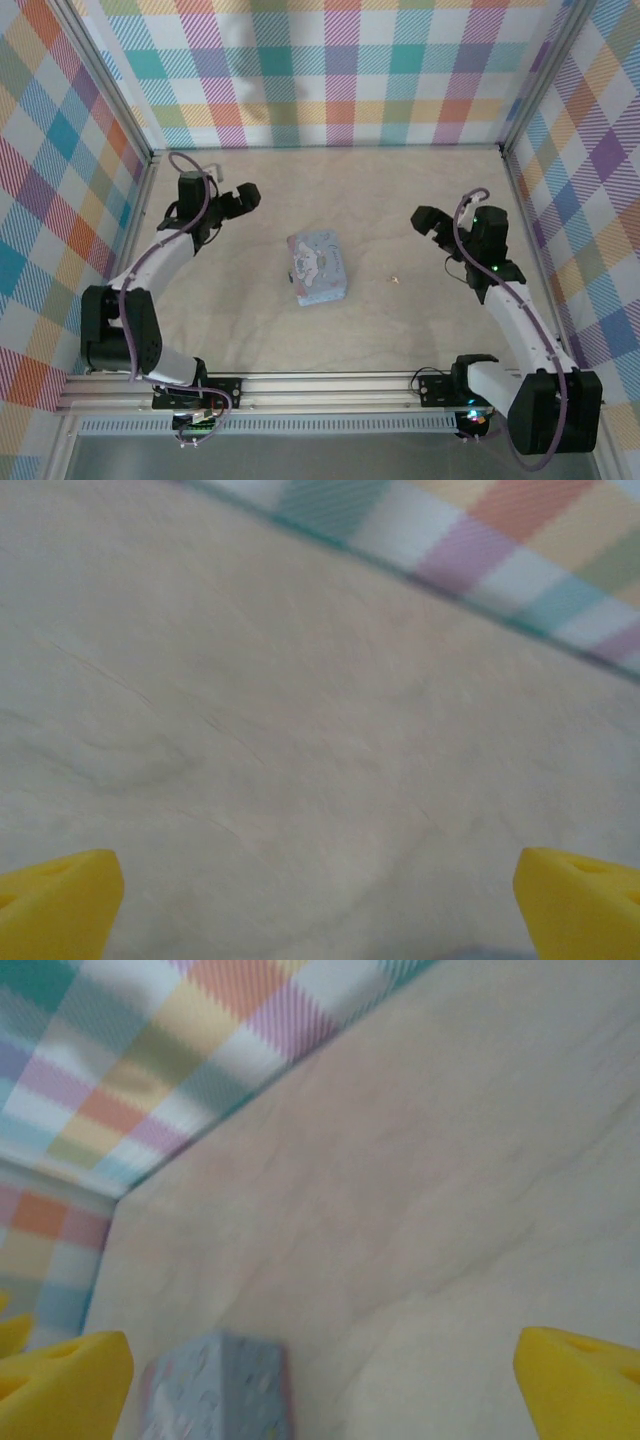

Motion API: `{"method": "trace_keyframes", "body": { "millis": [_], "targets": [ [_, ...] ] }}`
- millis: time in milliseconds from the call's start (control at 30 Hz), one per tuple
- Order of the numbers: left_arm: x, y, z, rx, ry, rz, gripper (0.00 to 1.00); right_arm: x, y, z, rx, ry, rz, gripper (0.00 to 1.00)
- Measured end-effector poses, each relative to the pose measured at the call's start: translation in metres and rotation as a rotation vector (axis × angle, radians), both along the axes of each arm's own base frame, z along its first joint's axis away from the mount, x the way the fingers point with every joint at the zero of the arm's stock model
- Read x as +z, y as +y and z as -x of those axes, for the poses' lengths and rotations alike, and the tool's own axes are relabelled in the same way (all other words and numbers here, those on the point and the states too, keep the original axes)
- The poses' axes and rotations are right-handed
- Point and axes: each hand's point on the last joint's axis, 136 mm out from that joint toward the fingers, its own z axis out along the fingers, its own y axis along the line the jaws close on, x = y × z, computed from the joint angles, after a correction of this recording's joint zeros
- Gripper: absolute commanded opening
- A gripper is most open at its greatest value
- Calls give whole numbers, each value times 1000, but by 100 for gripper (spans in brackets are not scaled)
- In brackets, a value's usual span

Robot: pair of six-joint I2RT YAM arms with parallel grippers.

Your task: Unlock a padlock with a key

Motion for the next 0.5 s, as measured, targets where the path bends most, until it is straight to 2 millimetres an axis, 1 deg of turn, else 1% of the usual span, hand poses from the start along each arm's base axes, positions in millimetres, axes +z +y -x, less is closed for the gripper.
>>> {"method": "trace_keyframes", "body": {
  "millis": [67, 100, 200, 267, 333, 433, 500],
  "targets": [
    [-14, -19, 5, -73, 71, 33, 94, 0, 22, 17, 80, 36, -33, 90],
    [-19, -28, 6, -102, 96, 43, 93, 0, 30, 23, 109, 47, -46, 89],
    [-33, -63, 10, -217, 178, 71, 86, -5, 62, 48, 219, 90, -85, 84],
    [-41, -88, 13, -298, 224, 79, 84, -21, 82, 66, 288, 148, -95, 82],
    [-48, -107, 15, -358, 260, 75, 83, -40, 101, 85, 350, 216, -95, 81],
    [-57, -132, 20, -437, 302, 57, 83, -66, 121, 110, 421, 312, -90, 79],
    [-63, -145, 24, -480, 326, 43, 82, -79, 131, 122, 450, 365, -82, 79]
  ]
}}
